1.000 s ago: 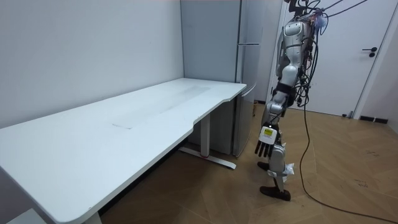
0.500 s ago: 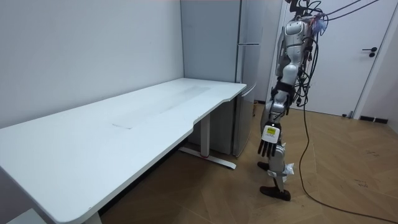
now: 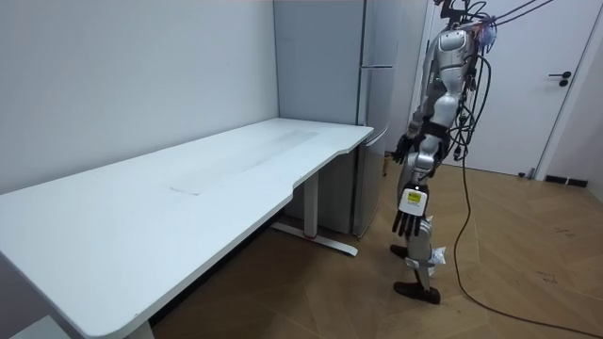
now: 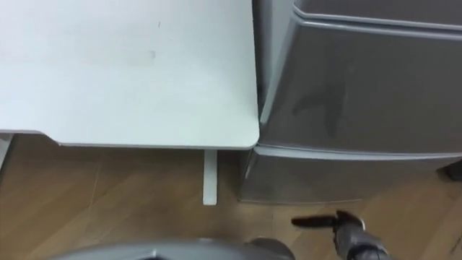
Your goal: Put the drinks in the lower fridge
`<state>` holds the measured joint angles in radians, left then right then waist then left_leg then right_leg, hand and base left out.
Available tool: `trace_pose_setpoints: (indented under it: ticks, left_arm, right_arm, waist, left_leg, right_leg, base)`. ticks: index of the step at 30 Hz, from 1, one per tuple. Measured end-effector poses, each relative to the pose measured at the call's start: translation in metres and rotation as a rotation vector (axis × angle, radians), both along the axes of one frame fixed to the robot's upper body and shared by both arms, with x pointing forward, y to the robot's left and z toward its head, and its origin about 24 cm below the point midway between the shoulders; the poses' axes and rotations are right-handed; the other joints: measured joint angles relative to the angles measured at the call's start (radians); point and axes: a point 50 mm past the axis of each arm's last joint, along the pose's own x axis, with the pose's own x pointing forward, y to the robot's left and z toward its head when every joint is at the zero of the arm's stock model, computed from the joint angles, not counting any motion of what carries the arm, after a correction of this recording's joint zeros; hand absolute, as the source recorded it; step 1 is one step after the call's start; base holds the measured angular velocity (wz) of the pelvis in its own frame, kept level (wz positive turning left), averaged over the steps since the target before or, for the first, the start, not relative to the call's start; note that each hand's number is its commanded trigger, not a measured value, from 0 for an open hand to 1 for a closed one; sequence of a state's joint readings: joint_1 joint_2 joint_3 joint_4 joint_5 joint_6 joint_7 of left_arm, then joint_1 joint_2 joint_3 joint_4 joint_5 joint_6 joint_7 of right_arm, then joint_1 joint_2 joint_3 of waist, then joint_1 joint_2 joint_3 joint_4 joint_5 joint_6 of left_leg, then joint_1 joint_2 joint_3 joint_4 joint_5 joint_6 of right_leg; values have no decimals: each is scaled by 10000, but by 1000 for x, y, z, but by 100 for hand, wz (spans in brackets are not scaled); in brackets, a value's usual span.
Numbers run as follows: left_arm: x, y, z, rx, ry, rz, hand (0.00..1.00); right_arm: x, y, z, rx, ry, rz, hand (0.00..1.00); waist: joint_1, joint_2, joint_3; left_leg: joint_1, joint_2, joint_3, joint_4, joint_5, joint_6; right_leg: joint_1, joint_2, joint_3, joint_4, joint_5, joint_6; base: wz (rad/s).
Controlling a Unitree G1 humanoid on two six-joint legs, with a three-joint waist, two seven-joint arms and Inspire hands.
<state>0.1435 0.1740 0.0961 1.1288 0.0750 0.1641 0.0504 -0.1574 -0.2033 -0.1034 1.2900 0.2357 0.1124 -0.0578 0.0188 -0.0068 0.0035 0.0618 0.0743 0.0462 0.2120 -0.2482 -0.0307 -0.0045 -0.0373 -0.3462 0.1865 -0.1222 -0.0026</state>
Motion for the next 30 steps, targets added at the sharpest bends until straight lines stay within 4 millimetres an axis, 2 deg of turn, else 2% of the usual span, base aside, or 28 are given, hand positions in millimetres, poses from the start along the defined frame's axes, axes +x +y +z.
trace_pose_setpoints:
  ticks: [1,3,6,10,12,15,17,21,30]
  left_arm:
    - [8,0,1,-8,-212,-6,0]
    - [12,0,1,-28,-369,-67,0]
    - [14,1,2,-86,-539,-115,0]
    - [5,8,3,-6,-421,-28,0]
    - [-1,12,4,63,-269,-18,0]
    - [-7,15,5,120,-132,14,0]
    - [-10,16,5,148,-88,135,0]
    - [-16,16,5,107,132,123,0]
    - [-13,16,5,143,108,-42,0]
  right_arm:
    - [12,1,4,77,-407,-317,0]
    - [23,1,7,110,-600,-784,0]
    - [26,-3,10,52,-724,-1196,0]
    - [29,-7,13,211,-730,-1743,0]
    - [31,-8,14,295,-659,-1825,0]
    - [37,-10,18,515,-542,-2212,0]
    - [45,-7,20,853,-642,-2549,0]
    - [53,-7,24,1525,-1065,-3659,0]
    - [55,-11,27,1720,-1291,-3910,0]
  waist:
    - [45,20,-12]
    - [152,86,-38]
    - [251,85,-44]
    - [441,-100,16]
    - [486,-174,3]
    - [663,-218,33]
    - [660,-250,59]
    - [655,-252,141]
    - [633,-192,177]
  left_leg:
    - [-77,-6,-98,28,8,2]
    - [-169,-19,-173,24,27,-4]
    - [-346,-39,-214,-38,85,2]
    - [-360,-57,-174,-148,127,-6]
    - [-420,-73,-229,-142,129,-4]
    - [-442,-110,-172,-127,132,2]
    - [-492,-134,-194,-107,148,29]
    - [-502,-169,-188,-54,170,62]
    - [-517,-200,-156,-55,198,75]
  right_leg:
    - [-10,-12,-111,-12,-1,-1]
    - [-59,-22,-160,-21,-10,-5]
    - [-239,-56,-218,-1,-13,-8]
    - [-421,-107,-203,194,-79,-26]
    - [-503,-126,-204,249,-100,-17]
    - [-593,-172,-128,344,-100,-16]
    - [-630,-201,-138,357,-92,-15]
    - [-632,-254,-143,420,-87,-12]
    - [-709,-304,-125,528,-139,2]
  base:
    - [28]
    - [13]
    - [3]
    - [-5]
    - [0]
    - [-4]
    - [-2]
    - [0]
    - [0]
